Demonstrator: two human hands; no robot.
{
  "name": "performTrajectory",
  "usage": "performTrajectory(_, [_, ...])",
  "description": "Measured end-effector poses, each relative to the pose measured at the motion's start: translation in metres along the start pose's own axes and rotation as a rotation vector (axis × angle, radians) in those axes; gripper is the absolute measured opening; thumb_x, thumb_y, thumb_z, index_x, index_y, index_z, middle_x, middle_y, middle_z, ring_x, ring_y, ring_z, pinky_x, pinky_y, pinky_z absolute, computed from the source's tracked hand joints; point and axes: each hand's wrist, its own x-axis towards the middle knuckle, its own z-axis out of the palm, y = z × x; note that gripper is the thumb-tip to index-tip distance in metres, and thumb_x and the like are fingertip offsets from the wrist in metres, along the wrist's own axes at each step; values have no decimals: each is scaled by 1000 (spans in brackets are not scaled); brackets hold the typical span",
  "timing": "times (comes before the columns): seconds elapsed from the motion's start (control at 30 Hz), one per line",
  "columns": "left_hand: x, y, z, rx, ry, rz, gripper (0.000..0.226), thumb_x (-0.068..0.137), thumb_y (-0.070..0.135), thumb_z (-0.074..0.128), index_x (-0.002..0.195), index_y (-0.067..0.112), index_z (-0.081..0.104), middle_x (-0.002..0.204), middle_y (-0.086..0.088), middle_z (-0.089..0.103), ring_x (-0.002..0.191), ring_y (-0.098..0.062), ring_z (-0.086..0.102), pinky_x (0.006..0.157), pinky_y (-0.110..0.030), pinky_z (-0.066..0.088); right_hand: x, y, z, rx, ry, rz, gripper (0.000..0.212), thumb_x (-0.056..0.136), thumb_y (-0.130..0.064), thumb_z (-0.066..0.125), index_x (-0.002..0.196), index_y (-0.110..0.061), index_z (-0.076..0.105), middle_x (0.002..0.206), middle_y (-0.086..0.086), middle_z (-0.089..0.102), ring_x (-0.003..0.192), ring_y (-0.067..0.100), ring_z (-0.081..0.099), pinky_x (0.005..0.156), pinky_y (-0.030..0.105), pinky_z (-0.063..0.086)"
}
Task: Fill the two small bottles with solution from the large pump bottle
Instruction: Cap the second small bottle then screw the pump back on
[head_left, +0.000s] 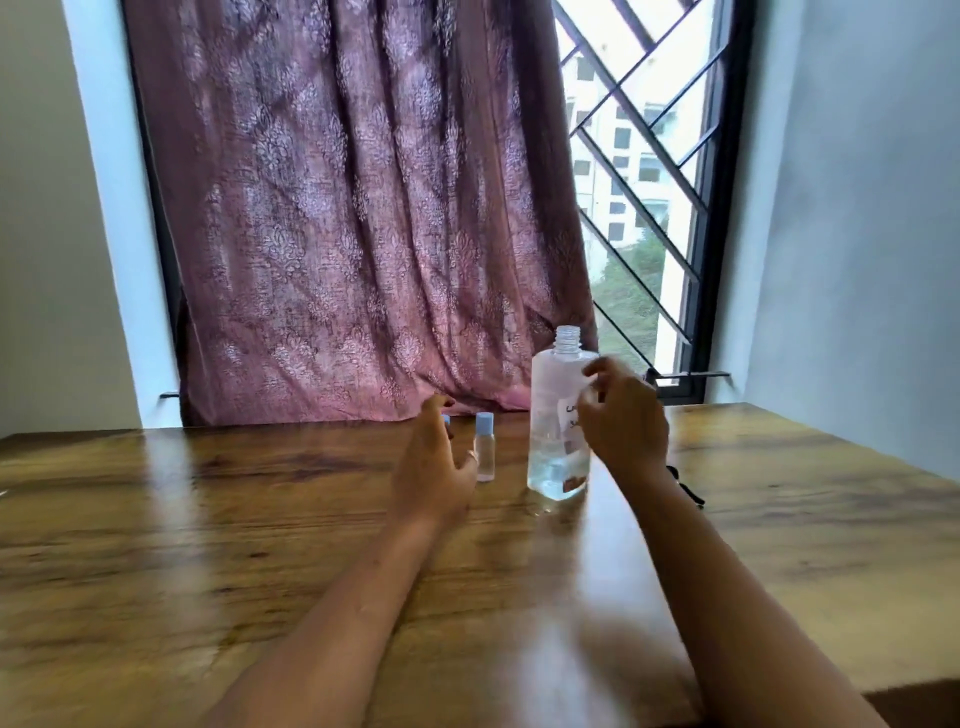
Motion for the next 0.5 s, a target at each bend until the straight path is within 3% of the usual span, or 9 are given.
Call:
performTrajectory(0.07, [-4, 7, 5, -13, -33, 27, 59, 77, 15, 66, 123, 20, 30, 97, 3, 46, 78, -16, 50, 59, -32, 42, 10, 37, -8, -152, -106, 124, 24, 84, -13, 45, 101, -22, 59, 108, 14, 63, 96, 36, 60, 73, 34, 43])
performTrajectory(0.13, [-6, 14, 11, -43, -61, 27, 55, 77, 18, 67, 119, 19, 32, 98, 1, 47, 79, -15, 49, 61, -31, 43, 12, 72, -12, -400, -364, 209, 35, 85, -10, 42, 112, -26, 57, 124, 13, 53, 109, 36, 54, 88, 38, 46])
performTrajectory(0.2, [-4, 20, 16, -110, -81, -1, 53, 77, 21, 68, 118, 17, 34, 103, 0, 46, 88, -17, 50, 68, -32, 44, 10, 99, -14, -481, -526, 275, 41, 85, -6, 42, 114, -30, 59, 129, 12, 50, 115, 33, 52, 96, 37, 45])
performTrajectory(0.3, [2, 27, 23, -214, -111, -103, 59, 76, 29, 71, 121, 16, 35, 106, 0, 47, 97, -19, 53, 81, -38, 48, 9, 116, -12, -399, -600, 277, 36, 80, 3, 52, 98, -23, 67, 116, 11, 63, 101, 26, 62, 84, 28, 48])
performTrajectory(0.37, [7, 34, 30, -249, -170, -165, 73, 74, 34, 74, 130, 15, 32, 115, -4, 48, 102, -20, 51, 84, -35, 46, 9, 116, -11, -319, -615, 309, 31, 76, 7, 60, 90, -19, 71, 103, 11, 70, 88, 23, 67, 79, 27, 51])
performTrajectory(0.5, [11, 51, 51, -322, -240, -215, 94, 69, 40, 79, 140, 12, 23, 138, -8, 42, 124, -24, 42, 102, -40, 39, 7, 111, -10, -231, -602, 296, 37, 75, 11, 52, 76, -21, 70, 90, 10, 70, 77, 20, 66, 65, 21, 48])
